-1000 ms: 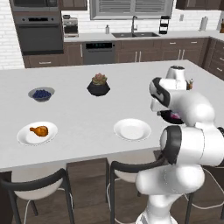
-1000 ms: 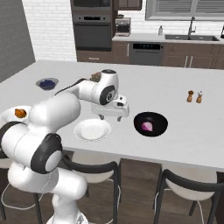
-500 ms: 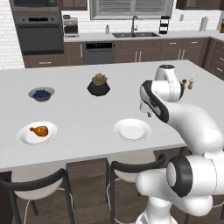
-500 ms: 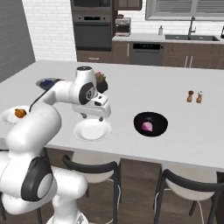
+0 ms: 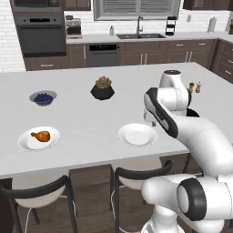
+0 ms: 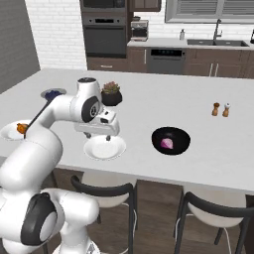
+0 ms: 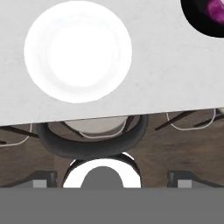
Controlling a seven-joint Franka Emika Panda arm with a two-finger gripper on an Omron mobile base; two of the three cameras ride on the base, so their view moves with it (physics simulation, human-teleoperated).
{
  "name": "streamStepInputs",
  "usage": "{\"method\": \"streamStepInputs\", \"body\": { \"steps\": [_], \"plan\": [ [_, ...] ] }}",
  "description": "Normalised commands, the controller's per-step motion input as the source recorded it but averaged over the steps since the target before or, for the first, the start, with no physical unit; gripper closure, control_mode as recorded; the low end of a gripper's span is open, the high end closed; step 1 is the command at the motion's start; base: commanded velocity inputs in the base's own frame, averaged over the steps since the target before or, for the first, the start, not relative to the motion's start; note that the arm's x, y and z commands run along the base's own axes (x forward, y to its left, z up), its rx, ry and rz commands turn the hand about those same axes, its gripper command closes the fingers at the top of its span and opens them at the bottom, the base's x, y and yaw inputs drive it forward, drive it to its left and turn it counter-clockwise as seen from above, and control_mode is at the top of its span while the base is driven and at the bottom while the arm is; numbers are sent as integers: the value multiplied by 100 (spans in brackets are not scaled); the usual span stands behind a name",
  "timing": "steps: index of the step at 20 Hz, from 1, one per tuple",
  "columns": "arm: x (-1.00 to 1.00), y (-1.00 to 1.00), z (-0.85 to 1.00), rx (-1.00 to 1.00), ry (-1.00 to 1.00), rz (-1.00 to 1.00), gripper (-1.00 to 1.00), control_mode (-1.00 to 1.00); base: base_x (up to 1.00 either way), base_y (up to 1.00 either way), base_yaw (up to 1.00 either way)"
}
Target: Pick the chicken drumstick and onion from their plates and place them in the bowl. Then put the bowl in the fridge.
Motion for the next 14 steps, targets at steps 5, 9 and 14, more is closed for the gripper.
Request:
{"method": "streamStepInputs", "body": {
  "steps": [5,9,14],
  "plan": [
    [-4,13,0,0,0,0,-100,-100,0,0,0],
    [0,0,0,0,0,0,-100,100,-16,15,0],
    [0,0,0,0,0,0,-100,100,-14,63,0]
  ]
}}
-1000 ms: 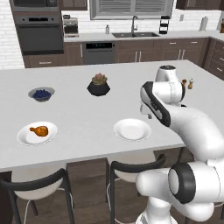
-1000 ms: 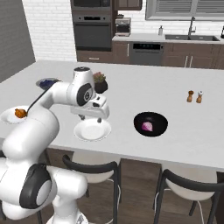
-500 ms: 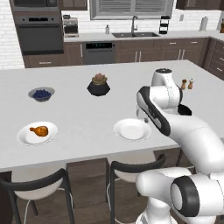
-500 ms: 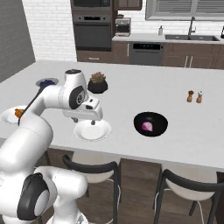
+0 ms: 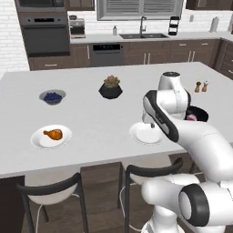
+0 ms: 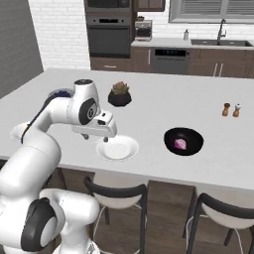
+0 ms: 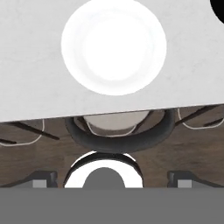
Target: Pick the chicken drumstick and onion from their plates and place them in the bowl. Then put the bowl in the fridge.
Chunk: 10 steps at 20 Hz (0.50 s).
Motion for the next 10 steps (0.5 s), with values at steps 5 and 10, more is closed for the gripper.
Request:
{"method": "streamStepInputs", "body": {
  "steps": [5,10],
  "plan": [
    [0,0,0,0,0,0,-100,100,6,57,0],
    [0,0,0,0,0,0,-100,100,43,-3,0]
  ]
}}
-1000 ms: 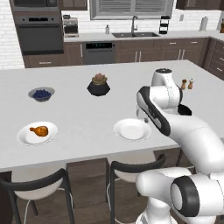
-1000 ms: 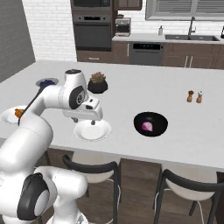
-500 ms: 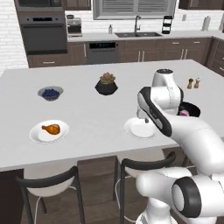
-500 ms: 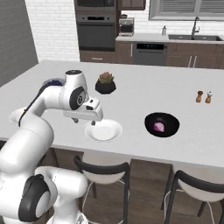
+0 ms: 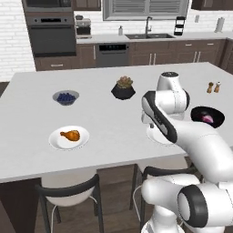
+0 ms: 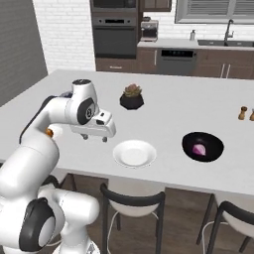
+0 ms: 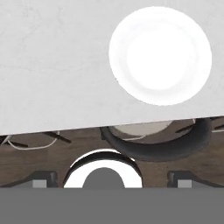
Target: Pick the chicken drumstick and onion from their plates and place them in the bowl. Then put the bowl in the fridge.
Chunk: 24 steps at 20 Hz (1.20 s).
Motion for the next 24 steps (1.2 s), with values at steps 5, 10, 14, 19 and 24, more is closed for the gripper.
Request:
{"method": "streamStepInputs", "body": {
  "steps": [5,10,14,19,24],
  "plan": [
    [0,0,0,0,0,0,-100,100,59,-13,0],
    [7,0,0,0,0,0,-100,-100,43,-8,0],
    [40,68,-2,-6,8,1,-100,-100,0,0,0],
    [51,100,-10,-7,12,15,-100,-100,0,0,0],
    [40,100,-13,-1,7,30,-100,-100,0,0,0]
  ]
}}
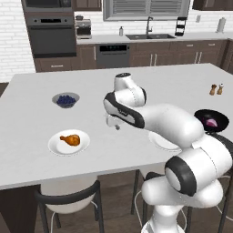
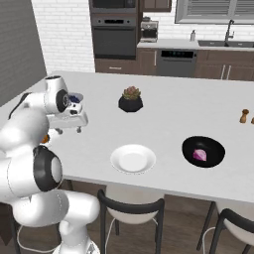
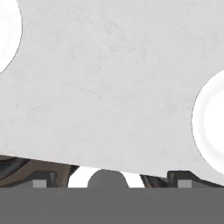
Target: Pick the chicken drumstick and onion from their plates and place them in the bowl. Then put the bowl in the fridge.
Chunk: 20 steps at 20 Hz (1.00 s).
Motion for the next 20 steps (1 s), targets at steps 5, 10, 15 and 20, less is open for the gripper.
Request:
{"method": "streamStepInputs", "body": {
  "steps": [5,10,15,20],
  "plan": [
    [3,100,-23,0,1,39,-100,-100,0,0,0],
    [6,100,-16,0,2,37,-100,-100,0,0,0],
    [24,71,-21,0,13,20,-100,-100,0,0,0],
    [54,35,-33,0,2,15,-100,-100,0,0,0]
  ]
}}
